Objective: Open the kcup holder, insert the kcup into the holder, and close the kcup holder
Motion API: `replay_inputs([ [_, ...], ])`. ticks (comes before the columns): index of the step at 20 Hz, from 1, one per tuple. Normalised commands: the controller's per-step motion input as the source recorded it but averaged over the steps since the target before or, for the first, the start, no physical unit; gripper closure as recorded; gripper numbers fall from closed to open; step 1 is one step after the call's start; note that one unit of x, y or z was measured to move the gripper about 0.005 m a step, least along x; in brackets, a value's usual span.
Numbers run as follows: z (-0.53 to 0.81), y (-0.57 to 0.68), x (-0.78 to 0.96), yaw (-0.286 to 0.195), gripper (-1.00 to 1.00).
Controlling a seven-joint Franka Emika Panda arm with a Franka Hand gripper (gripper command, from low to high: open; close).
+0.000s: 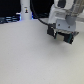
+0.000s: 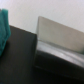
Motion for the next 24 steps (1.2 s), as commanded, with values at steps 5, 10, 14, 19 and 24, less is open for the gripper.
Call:
replay_inputs([
  [5,0.03,0.65,-0.62,0.04,-1.0],
  [10,-0.01,0.65,-0.75,0.019,-1.0],
  [14,-0.12,0.59,-0.9,0.01,-1.0],
  [19,-0.15,0.58,-0.9,0.007,-1.0],
  [24,-0.12,0.58,-0.83,0.014,-1.0],
])
